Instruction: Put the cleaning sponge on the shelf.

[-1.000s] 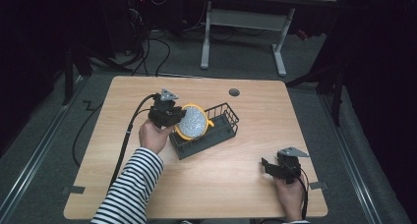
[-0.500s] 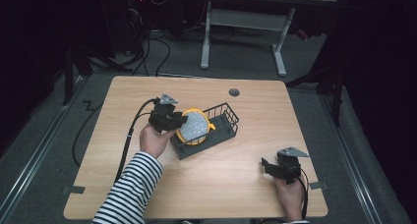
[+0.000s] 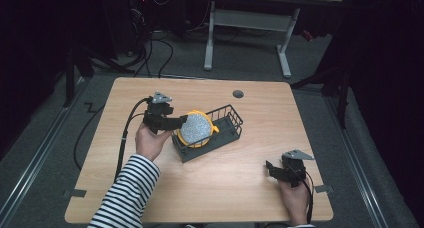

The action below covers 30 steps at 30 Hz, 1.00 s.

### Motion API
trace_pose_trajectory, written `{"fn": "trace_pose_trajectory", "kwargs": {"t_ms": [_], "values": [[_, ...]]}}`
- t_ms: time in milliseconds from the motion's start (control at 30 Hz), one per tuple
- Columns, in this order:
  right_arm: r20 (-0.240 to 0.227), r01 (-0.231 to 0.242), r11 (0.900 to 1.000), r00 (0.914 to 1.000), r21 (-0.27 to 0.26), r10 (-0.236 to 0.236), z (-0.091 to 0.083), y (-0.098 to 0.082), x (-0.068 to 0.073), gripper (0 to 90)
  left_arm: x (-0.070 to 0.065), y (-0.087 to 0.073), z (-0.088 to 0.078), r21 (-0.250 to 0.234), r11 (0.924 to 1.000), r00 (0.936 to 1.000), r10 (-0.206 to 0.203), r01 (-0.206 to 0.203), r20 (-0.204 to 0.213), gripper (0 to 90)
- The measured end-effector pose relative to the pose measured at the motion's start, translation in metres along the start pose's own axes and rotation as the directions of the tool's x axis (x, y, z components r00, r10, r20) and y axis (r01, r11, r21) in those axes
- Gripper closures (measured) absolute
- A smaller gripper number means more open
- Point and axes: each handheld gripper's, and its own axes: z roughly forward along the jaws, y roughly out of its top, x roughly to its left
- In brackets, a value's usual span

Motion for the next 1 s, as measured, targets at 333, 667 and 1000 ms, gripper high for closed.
{"fn": "trace_pose_trajectory", "kwargs": {"t_ms": [333,667,1000], "values": [[0.000,0.000,1.000,1.0000,0.000,0.000,0.000,0.000,0.000,30.4,0.014,-0.004,-0.024,-0.039,0.9989,0.9995,-0.026,0.026,-0.015,35.9],[0.001,0.005,1.000,1.0000,-0.001,-0.005,0.000,0.000,0.000,30.3,0.026,-0.016,-0.047,-0.054,0.9963,0.9976,-0.068,0.067,-0.015,35.9],[0.000,0.005,1.000,1.0000,-0.001,-0.005,0.000,0.000,0.000,30.4,0.042,-0.033,-0.068,-0.094,0.9886,0.9915,-0.123,0.118,-0.044,35.6]]}}
